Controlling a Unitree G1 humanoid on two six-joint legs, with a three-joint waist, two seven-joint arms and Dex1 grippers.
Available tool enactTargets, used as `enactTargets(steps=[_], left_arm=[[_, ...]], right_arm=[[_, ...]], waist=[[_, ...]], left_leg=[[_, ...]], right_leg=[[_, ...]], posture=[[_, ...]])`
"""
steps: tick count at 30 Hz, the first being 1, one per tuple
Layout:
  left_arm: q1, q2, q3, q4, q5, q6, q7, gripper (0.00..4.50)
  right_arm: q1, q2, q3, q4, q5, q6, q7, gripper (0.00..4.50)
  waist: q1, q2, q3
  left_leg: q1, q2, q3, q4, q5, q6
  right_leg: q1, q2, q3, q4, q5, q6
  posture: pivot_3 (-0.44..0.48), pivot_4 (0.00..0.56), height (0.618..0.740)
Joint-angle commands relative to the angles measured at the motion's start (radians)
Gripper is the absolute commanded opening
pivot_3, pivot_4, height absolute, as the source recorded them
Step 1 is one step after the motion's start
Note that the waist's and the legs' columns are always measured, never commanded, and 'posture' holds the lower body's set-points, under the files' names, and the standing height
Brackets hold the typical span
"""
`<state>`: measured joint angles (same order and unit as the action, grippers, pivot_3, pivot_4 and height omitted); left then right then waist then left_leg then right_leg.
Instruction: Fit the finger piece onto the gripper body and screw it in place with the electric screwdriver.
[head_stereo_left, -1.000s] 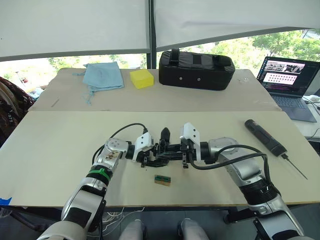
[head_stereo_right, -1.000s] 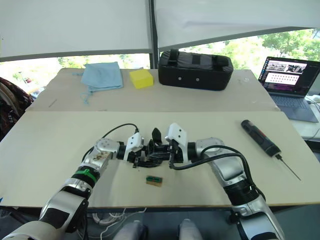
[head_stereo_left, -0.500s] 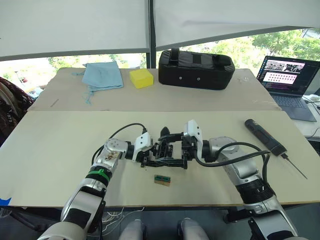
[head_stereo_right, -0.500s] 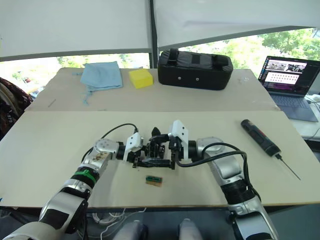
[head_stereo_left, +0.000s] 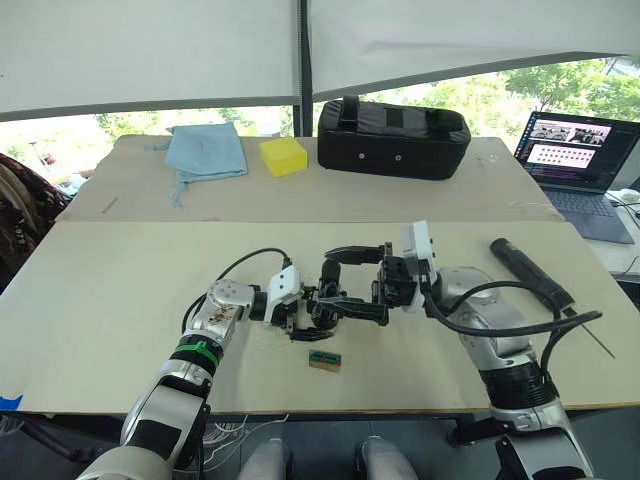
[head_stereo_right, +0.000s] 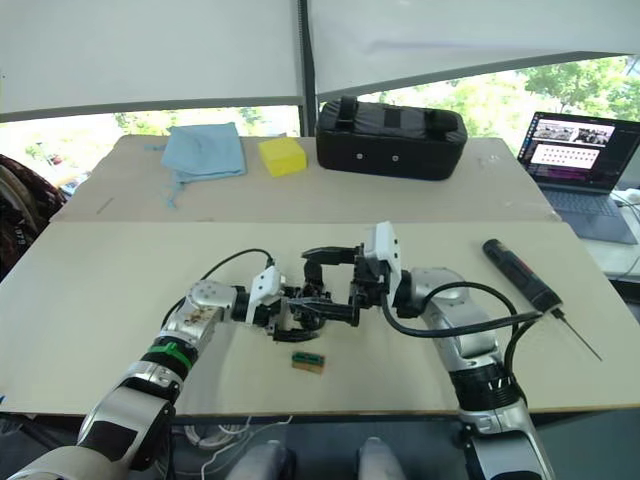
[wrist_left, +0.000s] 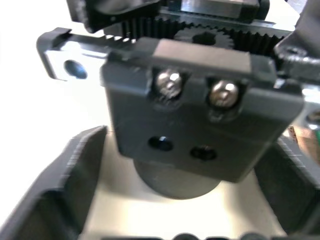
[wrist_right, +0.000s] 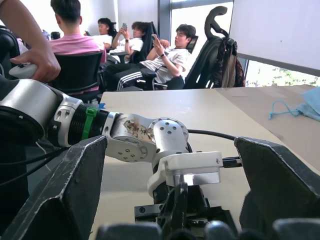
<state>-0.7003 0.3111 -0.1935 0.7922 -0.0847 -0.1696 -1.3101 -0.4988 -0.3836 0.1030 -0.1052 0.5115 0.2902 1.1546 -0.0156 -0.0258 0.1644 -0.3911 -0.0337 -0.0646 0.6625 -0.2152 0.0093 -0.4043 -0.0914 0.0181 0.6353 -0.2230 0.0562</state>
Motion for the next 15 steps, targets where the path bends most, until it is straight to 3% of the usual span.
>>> enactTargets(steps=[1,9,15], left_arm=[[0.027,0.029,0.018,0.024,0.006,0.034,0.027,4.44],[0.132,0.149,0.087,-0.132,-0.083,0.085,-0.041,4.44],[0.314,0.327,0.197,-0.406,-0.235,0.187,-0.144,4.44]], right_arm=[[-0.005,-0.019,-0.058,-0.075,0.043,-0.024,-0.007,4.50],[0.090,-0.154,-0.226,-0.196,0.113,0.025,-0.064,4.50],[0.342,-0.280,-0.471,-0.249,0.120,0.020,-0.122,4.50]], waist=[[-0.001,0.000,0.000],[-0.008,0.000,0.000],[0.001,0.001,0.001]], left_leg=[[0.000,0.000,0.000,-0.001,0.000,0.000],[0.000,0.002,0.001,-0.005,0.000,0.000],[-0.001,0.005,0.001,-0.010,0.000,0.000]], right_leg=[[0.000,0.000,0.000,-0.001,0.000,0.000],[-0.001,0.000,0.000,-0.005,0.001,-0.002],[-0.003,0.000,0.000,-0.007,0.002,-0.007]], posture=[[0.000,0.150,0.740],[0.000,0.150,0.740],[0.000,0.150,0.740]])
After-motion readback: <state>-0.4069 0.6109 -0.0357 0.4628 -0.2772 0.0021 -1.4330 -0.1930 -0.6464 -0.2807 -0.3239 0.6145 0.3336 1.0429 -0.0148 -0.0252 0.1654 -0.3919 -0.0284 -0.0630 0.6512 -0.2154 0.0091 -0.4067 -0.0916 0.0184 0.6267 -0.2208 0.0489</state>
